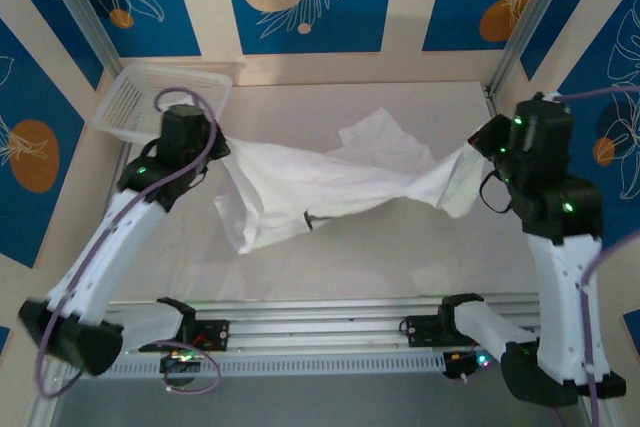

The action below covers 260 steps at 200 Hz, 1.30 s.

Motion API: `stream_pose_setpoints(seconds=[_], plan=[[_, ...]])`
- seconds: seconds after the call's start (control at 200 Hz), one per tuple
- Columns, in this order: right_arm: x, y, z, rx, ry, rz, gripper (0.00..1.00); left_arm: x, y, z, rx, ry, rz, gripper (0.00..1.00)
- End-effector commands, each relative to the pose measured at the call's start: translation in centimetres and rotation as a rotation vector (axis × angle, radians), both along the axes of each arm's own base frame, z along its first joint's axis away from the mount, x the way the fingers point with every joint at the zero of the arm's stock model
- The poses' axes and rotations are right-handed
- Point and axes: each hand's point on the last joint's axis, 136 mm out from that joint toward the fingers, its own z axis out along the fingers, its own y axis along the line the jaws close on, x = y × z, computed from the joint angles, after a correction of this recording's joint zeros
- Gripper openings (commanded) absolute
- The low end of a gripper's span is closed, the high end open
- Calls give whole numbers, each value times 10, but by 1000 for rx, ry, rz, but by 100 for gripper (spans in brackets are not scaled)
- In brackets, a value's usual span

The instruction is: Fold the inside-out t-shirt

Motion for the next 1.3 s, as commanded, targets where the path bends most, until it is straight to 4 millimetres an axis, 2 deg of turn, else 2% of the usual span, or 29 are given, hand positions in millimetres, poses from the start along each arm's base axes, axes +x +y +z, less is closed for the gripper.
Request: stream_pose_setpoints(seconds=[0.0,0.085,0.14,0.255,0.32,0.37,0.53,0.65,0.73,0.885,1.05,1.295], plan=[[22,-7,-40,-20,78,-17,0,18,-25,-41,-75,44,-75,0],[37,-6,-70,-6,146,-14,0,35,-31,-75,-58,90,-76,0],[41,-6,-82,2,173,-14,0,43,-35,-87,-58,109,-87,0],[42,-9,-92,11,178,-17,0,49,-36,-102,-56,128,-73,0],[39,-13,-95,7,186,-25,0,47,-29,-111,-29,162,-45,0],[37,-15,-95,0,186,-28,0,47,-23,-113,-10,179,-28,0],[29,-19,-95,-10,184,-30,0,38,-13,-96,-18,137,-22,21],[27,-17,-97,6,184,-21,0,15,1,-91,18,162,5,23],[28,-12,-101,31,187,-11,0,1,2,-101,-10,198,6,24],[31,-6,-105,49,191,5,0,-11,-21,-129,-250,255,-40,26],[33,-3,-102,43,190,19,0,-6,-11,-151,-288,253,2,30],[30,-1,-103,43,193,26,0,20,-30,-149,-388,152,-104,33]])
